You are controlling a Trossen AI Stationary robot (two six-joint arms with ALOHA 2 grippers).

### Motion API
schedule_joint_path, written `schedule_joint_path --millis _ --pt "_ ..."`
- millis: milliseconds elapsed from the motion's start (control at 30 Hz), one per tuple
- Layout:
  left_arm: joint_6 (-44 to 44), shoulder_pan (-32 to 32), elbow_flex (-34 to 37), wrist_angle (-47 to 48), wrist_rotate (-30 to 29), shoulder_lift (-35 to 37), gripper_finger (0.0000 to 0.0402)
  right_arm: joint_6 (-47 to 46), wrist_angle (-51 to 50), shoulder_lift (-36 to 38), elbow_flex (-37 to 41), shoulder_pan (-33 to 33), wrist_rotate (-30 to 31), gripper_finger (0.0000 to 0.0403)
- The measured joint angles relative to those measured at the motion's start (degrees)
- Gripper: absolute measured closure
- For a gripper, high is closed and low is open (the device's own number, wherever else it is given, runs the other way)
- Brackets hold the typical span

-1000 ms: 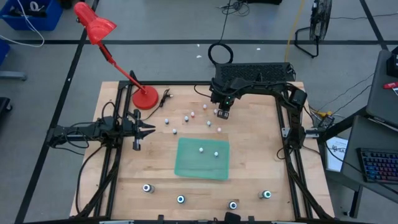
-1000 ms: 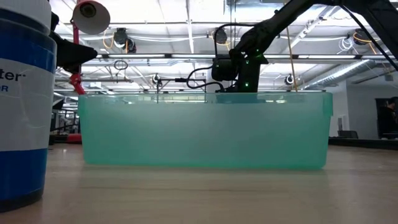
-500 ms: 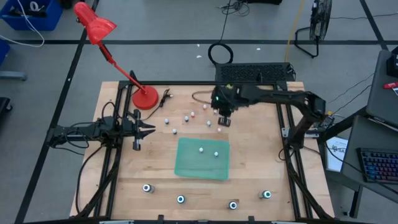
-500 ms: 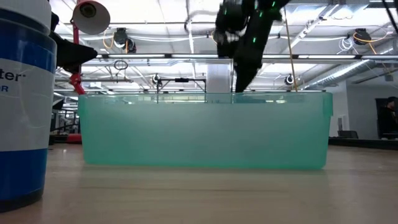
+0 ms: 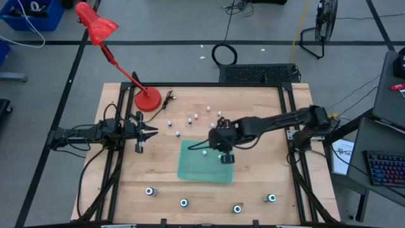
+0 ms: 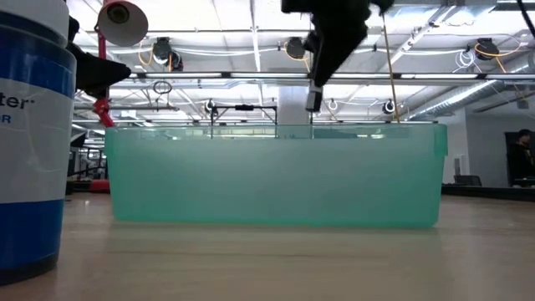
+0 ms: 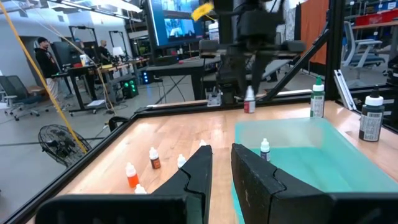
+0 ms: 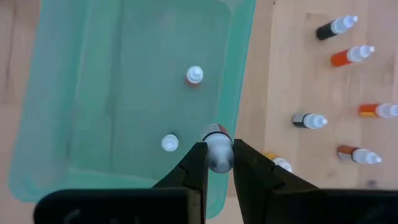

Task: Pick & Place food coloring
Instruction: Put the small red food coloring bottle into the green bin

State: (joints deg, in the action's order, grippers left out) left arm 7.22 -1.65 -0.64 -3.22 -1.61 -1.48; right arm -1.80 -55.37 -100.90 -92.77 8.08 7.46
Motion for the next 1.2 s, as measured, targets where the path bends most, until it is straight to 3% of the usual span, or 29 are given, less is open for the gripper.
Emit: schedule_joint_path --millis 167,267,700,1200 --pt "0.0 0.0 0.0 0.0 0.0 0.0 0.0334 1.9 -8.2 -7.4 -11.9 0.3 0.0 0.0361" --pt "0.0 0.0 0.0 0.0 0.0 0.0 0.0334 3.1 -9.9 -9.7 -13.5 0.2 -0.1 0.0361" --pt "0.0 0.0 0.0 0.0 0.0 0.0 0.0334 2.5 -2.2 -12.2 -0.7 -1.6 -4.8 0.0361" --pt "0.0 0.0 0.0 0.0 0.0 0.0 0.0334 4.0 7.8 -12.2 6.0 -3.0 -9.1 0.0361"
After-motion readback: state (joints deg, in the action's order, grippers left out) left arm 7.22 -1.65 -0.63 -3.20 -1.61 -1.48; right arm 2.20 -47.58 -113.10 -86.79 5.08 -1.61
